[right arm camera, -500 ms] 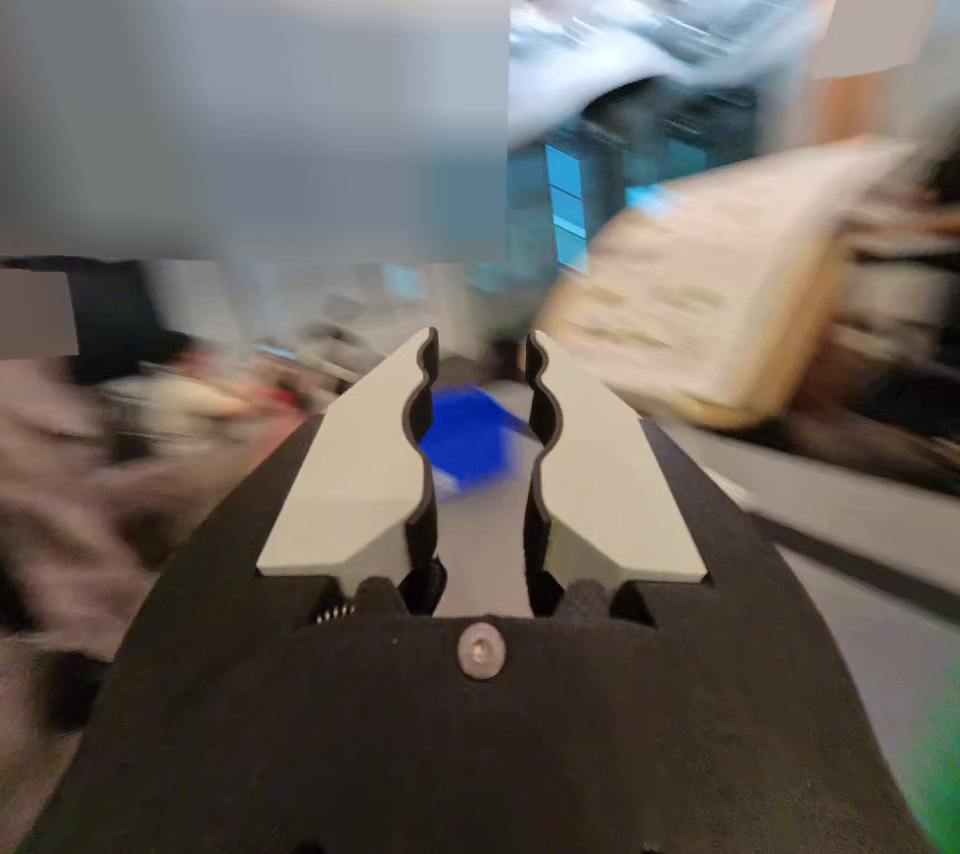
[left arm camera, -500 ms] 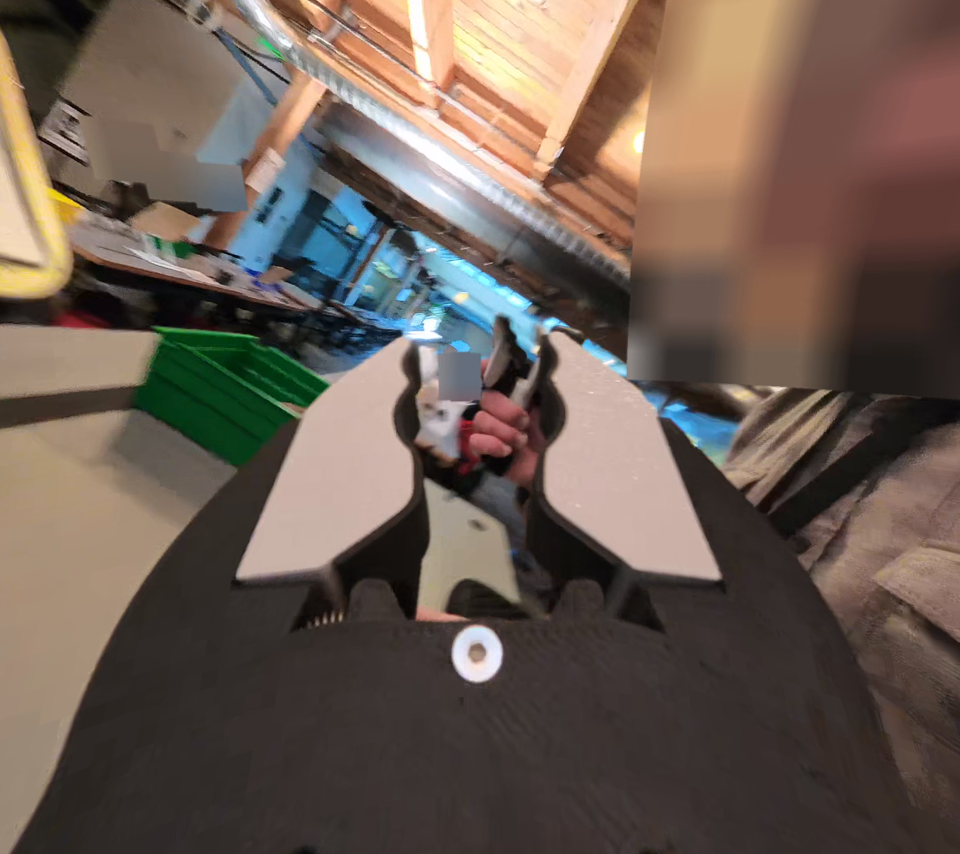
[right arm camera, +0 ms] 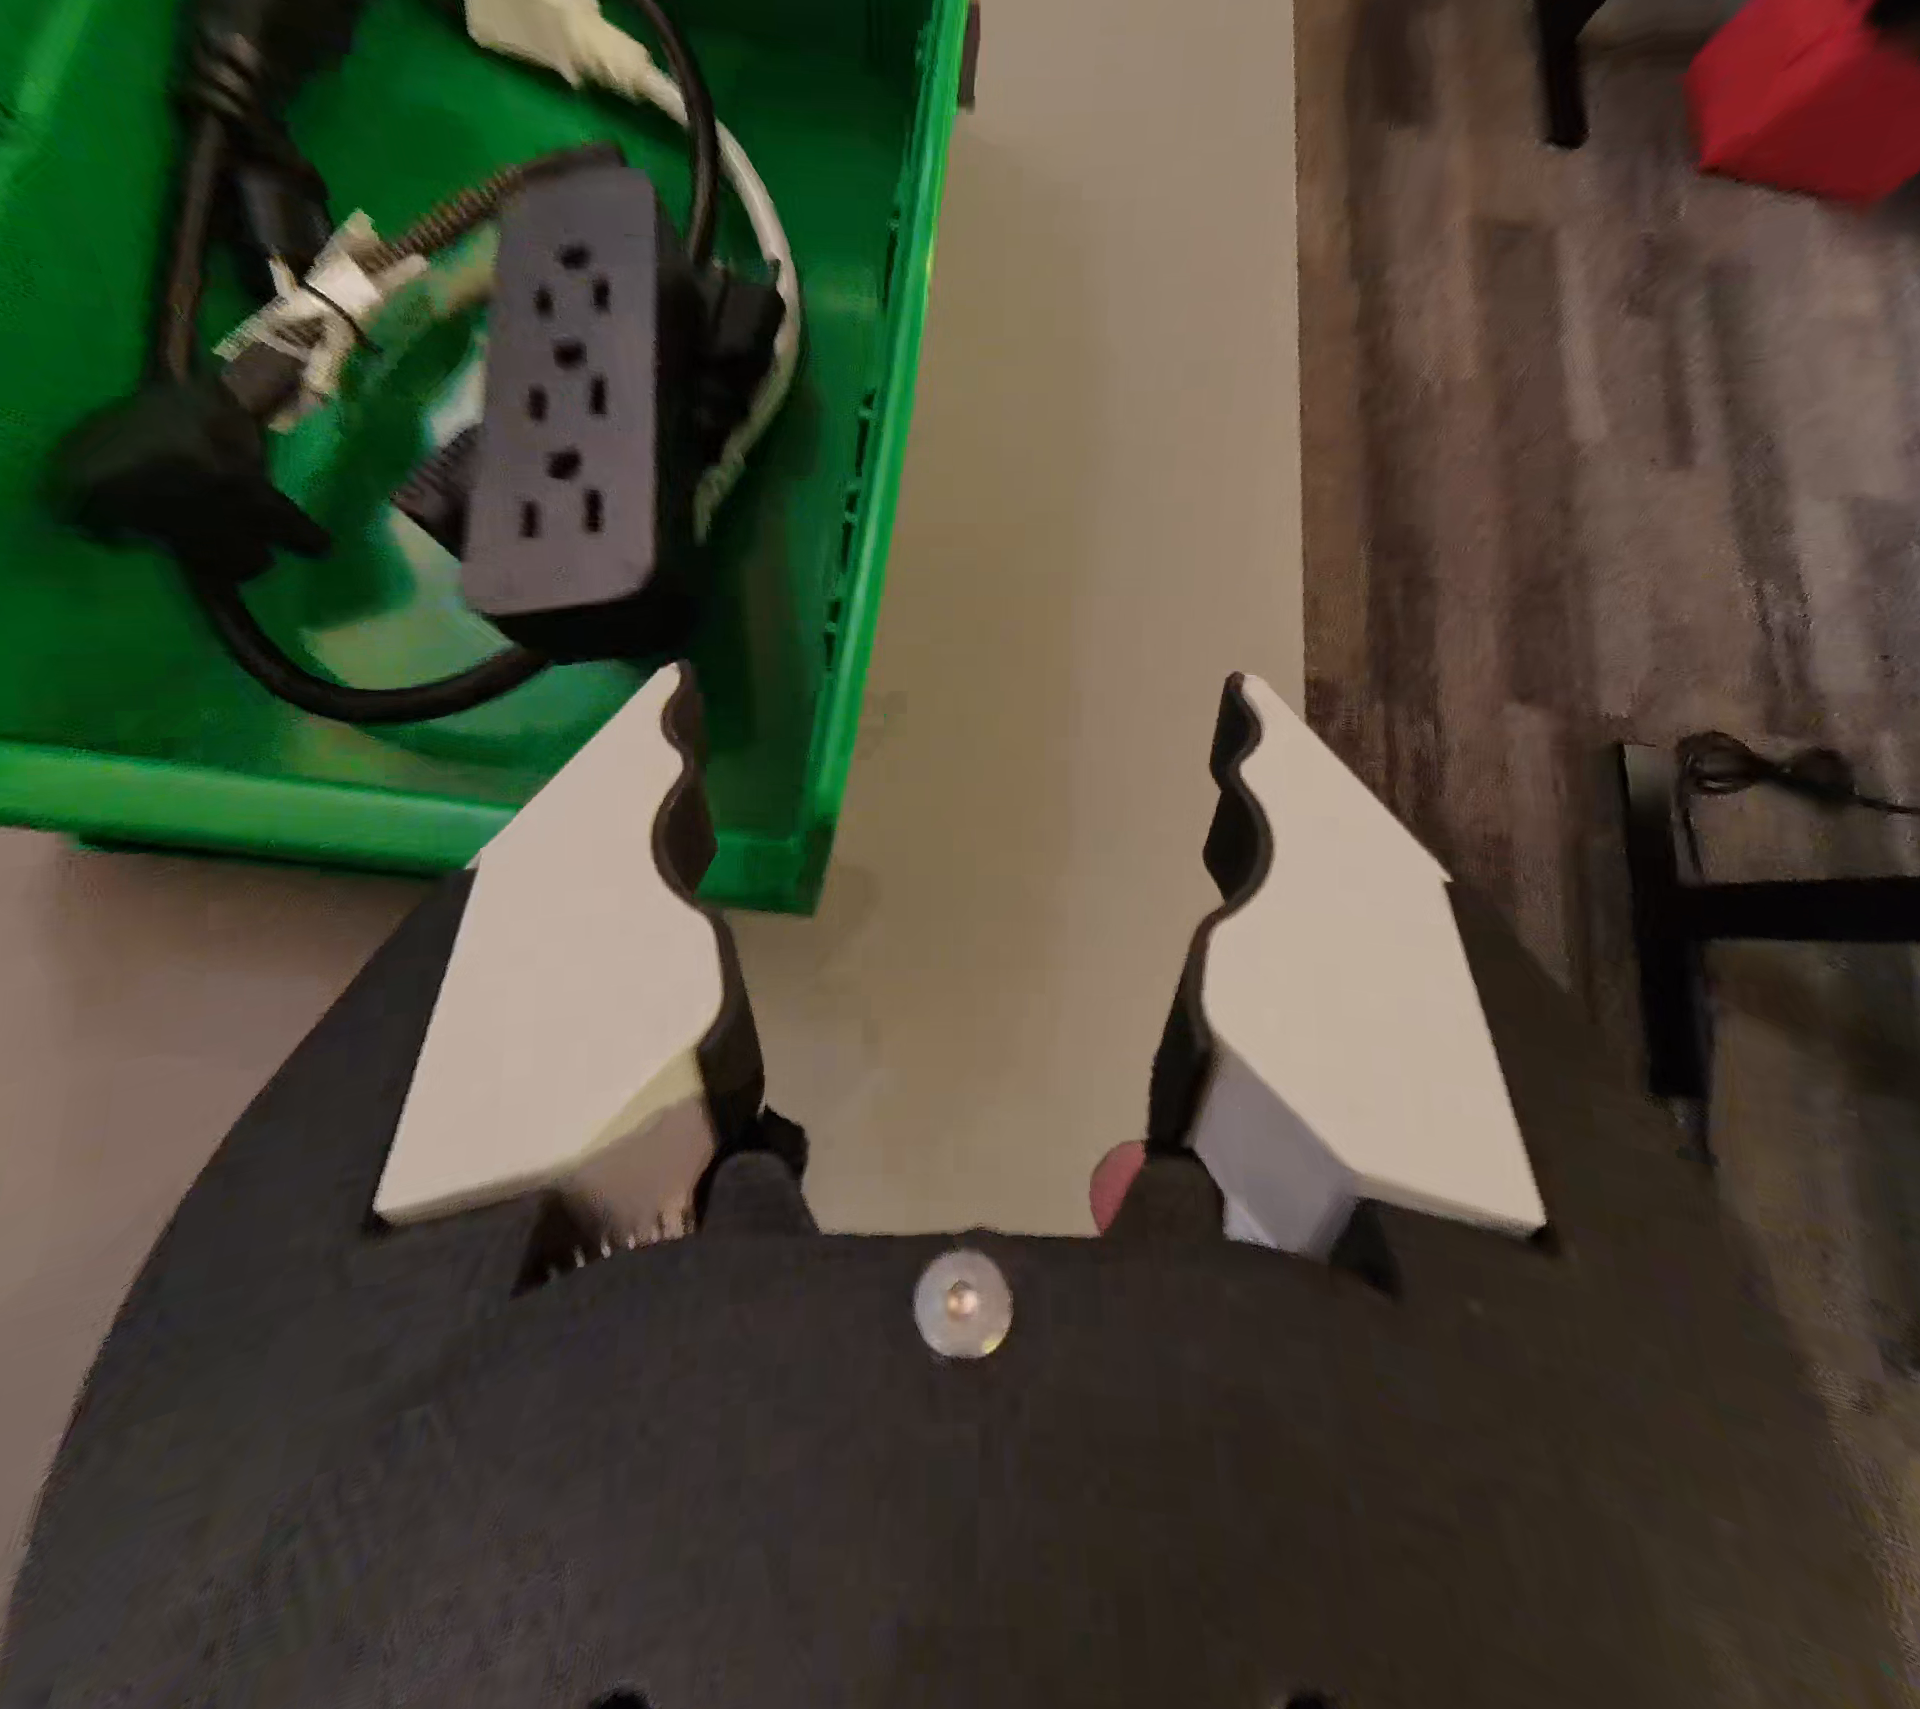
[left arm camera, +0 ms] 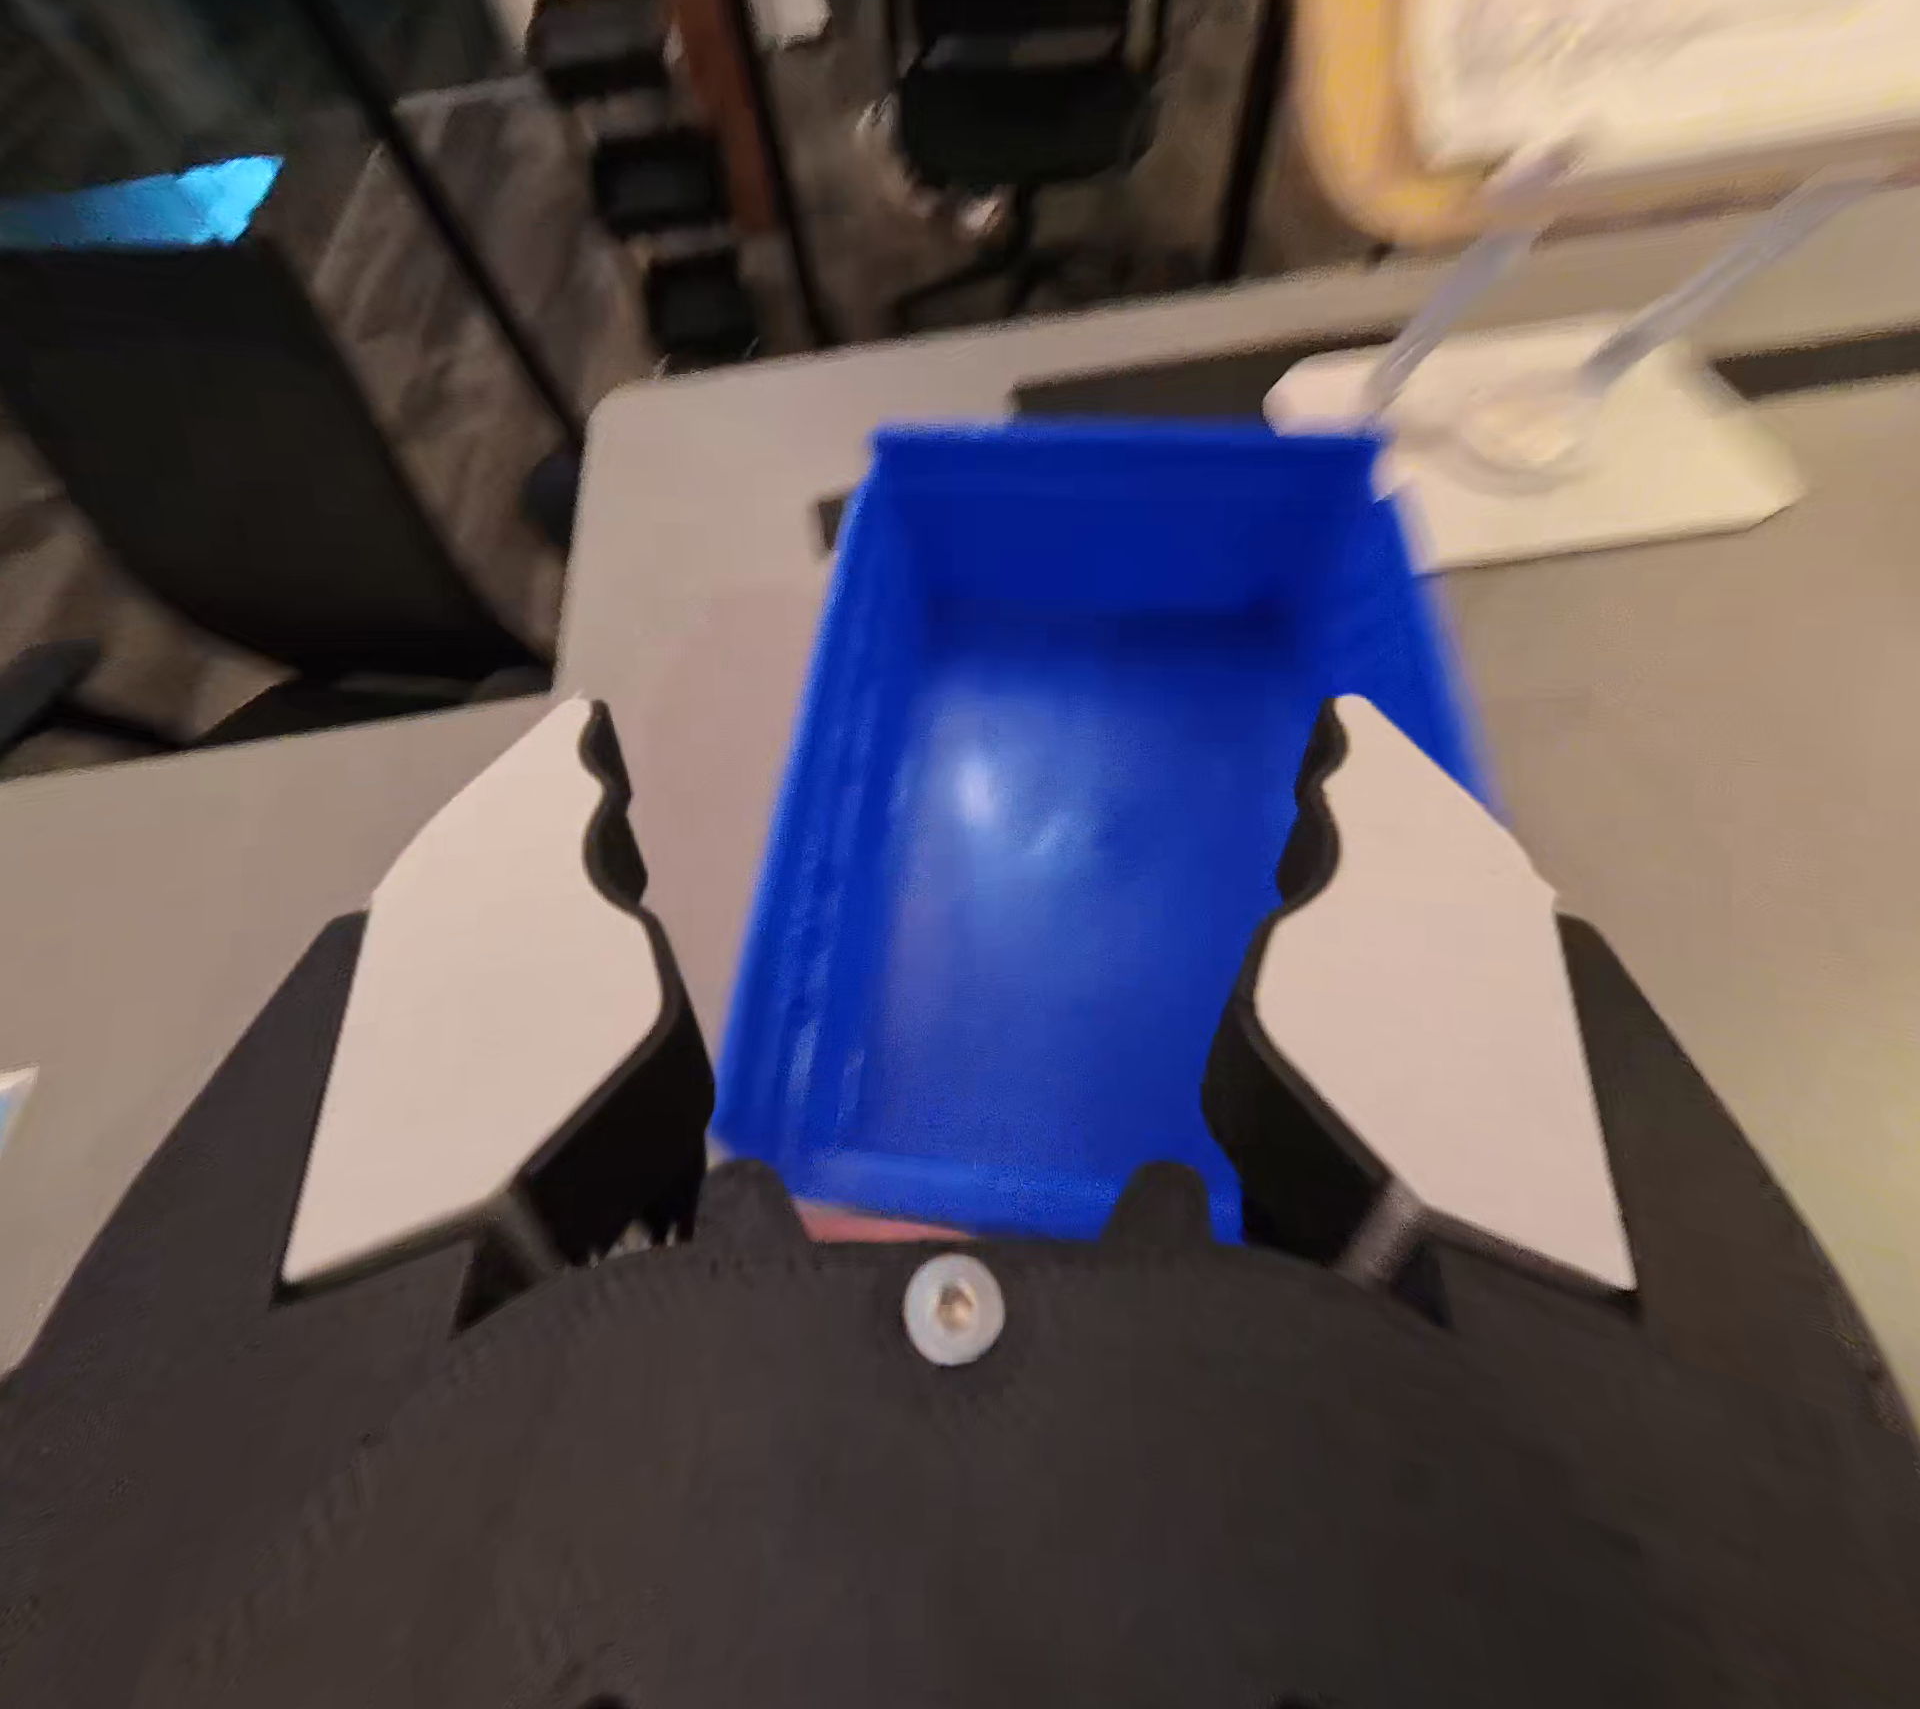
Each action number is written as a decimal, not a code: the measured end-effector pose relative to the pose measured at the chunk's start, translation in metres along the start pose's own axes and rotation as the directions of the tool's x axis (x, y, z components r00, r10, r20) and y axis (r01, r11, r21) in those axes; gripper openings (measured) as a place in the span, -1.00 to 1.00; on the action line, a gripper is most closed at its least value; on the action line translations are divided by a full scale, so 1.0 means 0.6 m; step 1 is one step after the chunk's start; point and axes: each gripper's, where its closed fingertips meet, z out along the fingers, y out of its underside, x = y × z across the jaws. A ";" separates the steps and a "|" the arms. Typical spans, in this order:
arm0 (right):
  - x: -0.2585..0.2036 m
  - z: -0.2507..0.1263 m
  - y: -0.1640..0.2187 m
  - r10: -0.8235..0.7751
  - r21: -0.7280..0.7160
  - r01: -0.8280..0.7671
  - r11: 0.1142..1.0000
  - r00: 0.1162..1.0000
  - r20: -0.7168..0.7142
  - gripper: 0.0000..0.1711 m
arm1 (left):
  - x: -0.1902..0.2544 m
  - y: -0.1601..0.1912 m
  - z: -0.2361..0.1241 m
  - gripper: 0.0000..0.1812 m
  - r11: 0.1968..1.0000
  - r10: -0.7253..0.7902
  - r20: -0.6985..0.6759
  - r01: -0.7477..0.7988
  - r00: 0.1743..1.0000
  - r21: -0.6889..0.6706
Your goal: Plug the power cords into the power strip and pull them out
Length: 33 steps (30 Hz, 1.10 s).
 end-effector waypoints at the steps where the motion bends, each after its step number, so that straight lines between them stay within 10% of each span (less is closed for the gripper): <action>1: 0.000 0.011 0.004 -0.015 -0.007 0.015 1.000 1.000 0.005 0.06 | -0.021 0.035 0.012 0.32 0.997 0.029 0.028 -0.027 0.999 -0.065; 8: -0.054 0.063 0.034 -0.029 -0.107 0.049 0.993 0.983 0.179 -0.40 | -0.125 0.219 0.069 -0.02 0.933 0.038 0.064 -0.013 0.997 -0.361; 16: -0.059 0.066 0.025 -0.033 -0.110 0.060 0.992 0.972 0.232 -0.90 | -0.086 0.251 0.112 -0.91 0.934 -0.175 -0.260 0.077 0.950 -0.348; 33: -0.233 -0.027 0.087 0.029 -0.158 -0.006 0.987 0.989 0.145 -0.96 | -0.079 0.215 0.076 -0.95 0.960 -0.268 -0.187 0.246 0.945 -0.132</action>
